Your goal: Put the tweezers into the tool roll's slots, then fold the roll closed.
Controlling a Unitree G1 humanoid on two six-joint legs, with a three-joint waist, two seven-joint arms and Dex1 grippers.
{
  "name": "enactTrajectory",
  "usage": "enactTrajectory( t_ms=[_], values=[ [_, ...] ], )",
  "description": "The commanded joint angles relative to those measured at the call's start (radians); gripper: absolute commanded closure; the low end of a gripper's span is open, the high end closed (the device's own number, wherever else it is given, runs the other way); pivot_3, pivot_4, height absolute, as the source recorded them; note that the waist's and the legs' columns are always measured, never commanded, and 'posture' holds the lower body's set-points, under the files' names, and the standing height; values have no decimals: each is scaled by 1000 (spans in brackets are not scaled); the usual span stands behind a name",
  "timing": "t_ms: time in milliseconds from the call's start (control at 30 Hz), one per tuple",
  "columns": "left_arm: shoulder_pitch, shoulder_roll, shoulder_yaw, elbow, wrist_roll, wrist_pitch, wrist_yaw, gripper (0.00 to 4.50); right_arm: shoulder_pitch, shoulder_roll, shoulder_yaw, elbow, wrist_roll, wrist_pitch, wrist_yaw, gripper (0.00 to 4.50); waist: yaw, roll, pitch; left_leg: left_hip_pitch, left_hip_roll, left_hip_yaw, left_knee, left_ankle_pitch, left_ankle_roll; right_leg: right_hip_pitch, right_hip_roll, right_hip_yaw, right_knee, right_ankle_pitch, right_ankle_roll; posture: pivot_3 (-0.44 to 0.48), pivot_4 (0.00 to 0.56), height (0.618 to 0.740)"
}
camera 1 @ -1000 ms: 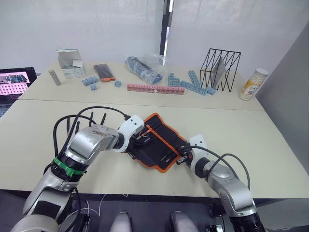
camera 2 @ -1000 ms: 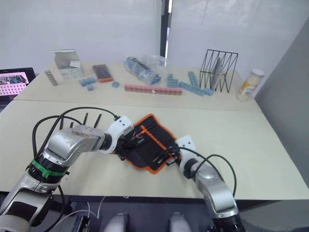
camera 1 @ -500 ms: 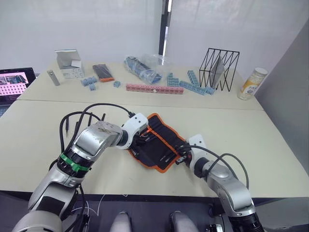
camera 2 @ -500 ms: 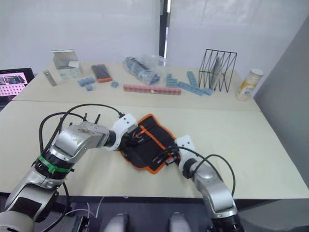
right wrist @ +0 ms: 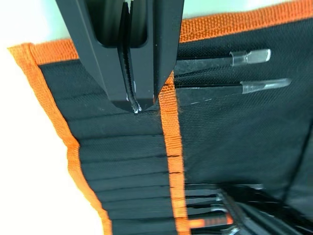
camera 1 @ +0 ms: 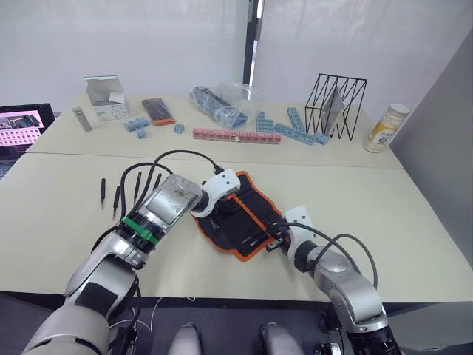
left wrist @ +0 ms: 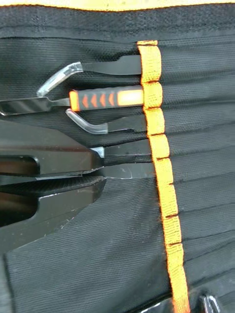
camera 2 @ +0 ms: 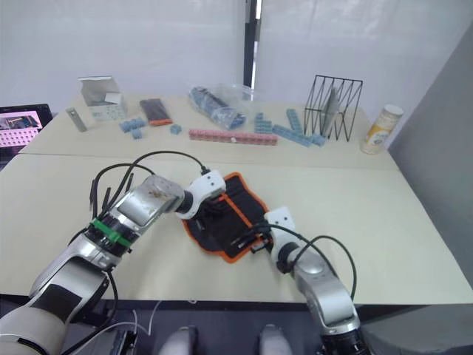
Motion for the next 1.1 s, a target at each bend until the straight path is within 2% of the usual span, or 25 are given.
enactTrajectory(
  t_ms=[33, 167, 300, 500, 633, 933, 1067, 1100],
  values=[
    [-53, -31, 2, 120, 82, -174, -28, 4500, 15, 21, 34, 36, -16, 48, -20, 4463, 2, 0, 0, 0, 0, 0, 0, 0, 0, 0, 0, 0, 0, 0, 0, 0, 150, 740],
    [-90, -75, 24, 261, 128, -343, -59, 4500, 7, 48, 35, 41, -30, 56, -44, 4463, 3, 0, 0, 0, 0, 0, 1, 0, 0, 1, 0, 0, 0, 0, 0, 0, 150, 740],
    [-107, -101, 51, 353, 152, -417, -90, 4500, 4, 64, 34, 41, -39, 59, -59, 4463, 2, 0, 0, 0, 0, 0, 1, 0, 0, 1, 0, 0, 0, 0, 0, 0, 150, 740],
    [-108, -143, 112, 434, 168, -432, -93, 4500, 9, 61, 38, 34, -52, 63, -56, 4463, 3, 0, 0, 0, 0, 0, 1, 0, 0, 1, 0, 0, 0, 1, 1, 0, 150, 740],
    [-107, -147, 146, 430, 170, -400, -120, 4500, 9, 60, 37, 30, -55, 66, -52, 4463, 3, 0, 0, 0, 0, 0, 2, 0, 0, 1, 0, 0, 0, 1, 1, 0, 150, 740],
    [-85, -64, 223, 263, 137, -304, -220, 1512, 1, 67, 41, 45, -60, 50, -48, 4500, -4, 0, 0, -1, 0, 0, 0, 0, 0, 0, 0, 0, 1, 1, 2, 0, 150, 740],
    [-2, 25, 308, 47, 72, -198, -260, 133, -1, 69, 43, 52, -67, 38, -47, 4500, -4, 0, -1, -1, 0, 0, 0, 0, 0, 0, 0, 0, 1, 1, 2, 0, 150, 740],
    [26, 48, 335, -8, 50, -167, -263, 59, 1, 68, 42, 52, -68, 36, -46, 4500, -7, 0, 0, -1, 0, 0, 0, 0, 0, 0, 0, 0, 1, 1, 2, 0, 150, 740]
  ],
)
